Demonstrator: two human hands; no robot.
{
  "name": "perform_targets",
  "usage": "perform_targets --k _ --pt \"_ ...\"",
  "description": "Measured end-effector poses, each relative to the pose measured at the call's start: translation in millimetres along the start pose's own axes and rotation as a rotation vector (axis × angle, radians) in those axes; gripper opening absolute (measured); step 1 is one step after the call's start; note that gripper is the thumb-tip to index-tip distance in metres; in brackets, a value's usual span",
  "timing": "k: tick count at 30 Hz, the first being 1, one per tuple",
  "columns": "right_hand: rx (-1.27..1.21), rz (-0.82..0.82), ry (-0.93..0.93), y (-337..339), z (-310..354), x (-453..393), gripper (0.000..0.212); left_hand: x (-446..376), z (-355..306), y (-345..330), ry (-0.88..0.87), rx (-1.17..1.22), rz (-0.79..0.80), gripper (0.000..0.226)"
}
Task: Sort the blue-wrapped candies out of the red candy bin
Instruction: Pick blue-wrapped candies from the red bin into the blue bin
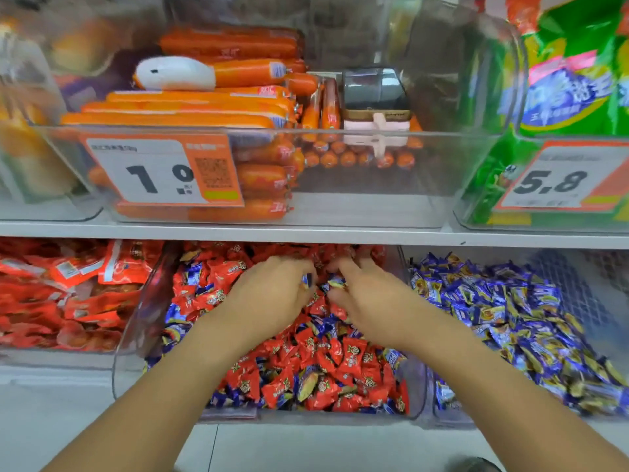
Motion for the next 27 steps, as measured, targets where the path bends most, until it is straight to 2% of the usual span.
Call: perform_targets --k 2,4,7,9,11,13,16,20,25,27 --pt "-0.011 0.022 0.010 3 -1 -3 0.031 -7 -3 -7 -0.045 -0.196 0.053 0.008" --pt "-0.027 0.033 -0.008 8 -2 -6 0.030 -12 -5 -9 -0.069 -0.297 0.109 0.011" --pt "-0.022 0.092 -0.041 12 -7 -4 0.033 -17 -6 -9 -0.068 -0.355 0.172 0.029" --pt "0.006 0.167 -0.018 11 -10 -1 0.048 -18 -6 -11 -0.072 -0.378 0.188 0.036" --pt "-0.040 0.207 0.000 8 -12 3 0.045 -18 -5 -13 -0.072 -0.393 0.184 0.037" --pt "-0.100 0.181 0.027 1 -8 9 0.030 -15 -4 -15 -0.071 -0.361 0.149 0.035" --pt "-0.091 0.061 0.081 -8 0 22 0.012 -8 -4 -11 -0.055 -0.291 0.056 0.029" --pt "0.007 -0.038 0.057 -12 2 26 0.020 3 -2 1 0.002 -0.109 -0.025 0.017" --pt "0.048 0.077 0.055 -26 4 4 0.043 14 14 0 0.077 0.211 -0.085 0.015" --pt "0.078 0.123 0.080 -33 4 -6 0.044 18 19 -4 0.083 0.291 -0.061 0.014"
Point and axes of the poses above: each hand's wrist, its own x-axis away from the middle knuckle, its own y-axis out of the back of the hand, z = x × y, the point moved 6 cm from there along -x, towards the middle knuckle, and after that the axes turned 14 degrees about -x, right-handed, at the moved point
